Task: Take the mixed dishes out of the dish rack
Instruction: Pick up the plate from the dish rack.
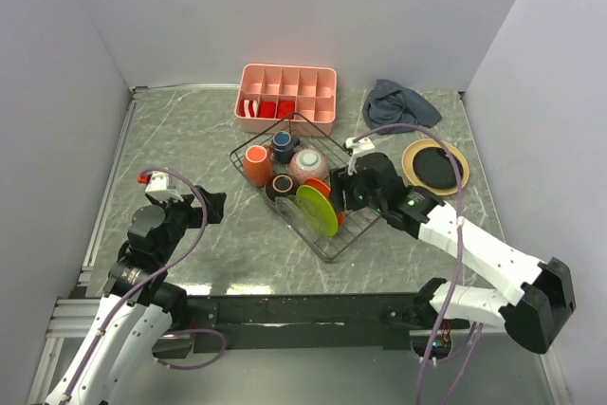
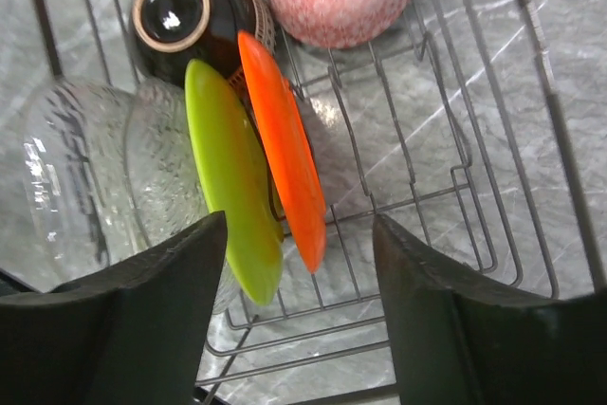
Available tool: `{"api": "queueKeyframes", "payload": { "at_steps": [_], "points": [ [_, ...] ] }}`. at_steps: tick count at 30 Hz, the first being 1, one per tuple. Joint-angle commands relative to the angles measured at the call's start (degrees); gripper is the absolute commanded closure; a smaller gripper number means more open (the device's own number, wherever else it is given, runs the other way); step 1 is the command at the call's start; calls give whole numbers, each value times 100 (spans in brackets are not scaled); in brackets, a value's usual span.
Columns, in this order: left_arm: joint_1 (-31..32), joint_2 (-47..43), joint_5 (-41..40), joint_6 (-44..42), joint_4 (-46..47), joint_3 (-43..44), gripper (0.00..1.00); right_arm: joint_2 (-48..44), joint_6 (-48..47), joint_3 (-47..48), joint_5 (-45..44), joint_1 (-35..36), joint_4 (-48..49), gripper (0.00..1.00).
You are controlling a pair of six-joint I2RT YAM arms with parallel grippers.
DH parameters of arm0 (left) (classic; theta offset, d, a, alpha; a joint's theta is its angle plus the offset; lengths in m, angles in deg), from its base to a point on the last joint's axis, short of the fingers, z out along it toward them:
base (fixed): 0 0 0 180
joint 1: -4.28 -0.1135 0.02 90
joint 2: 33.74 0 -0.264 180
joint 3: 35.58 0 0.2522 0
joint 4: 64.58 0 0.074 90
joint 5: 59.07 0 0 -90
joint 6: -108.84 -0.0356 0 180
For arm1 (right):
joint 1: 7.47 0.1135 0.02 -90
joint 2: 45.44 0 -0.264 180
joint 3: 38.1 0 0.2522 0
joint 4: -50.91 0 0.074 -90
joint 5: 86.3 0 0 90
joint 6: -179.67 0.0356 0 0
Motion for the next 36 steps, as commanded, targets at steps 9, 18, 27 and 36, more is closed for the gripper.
{"api": "queueKeyframes", "payload": {
  "at_steps": [9,18,27,36],
  "points": [
    [24,-21,58,-60,199,219,0,789,-180,476,-812,510,77,48],
    [24,-3,76,-69,234,210,0,1247,-162,713,-1541,879,15,62],
    [24,14,50,-69,234,210,0,1230,-347,1082,-2333,1161,-371,87],
    [24,32,23,-86,225,219,1,1098,-610,1504,-2904,1381,-697,98]
  ]
}}
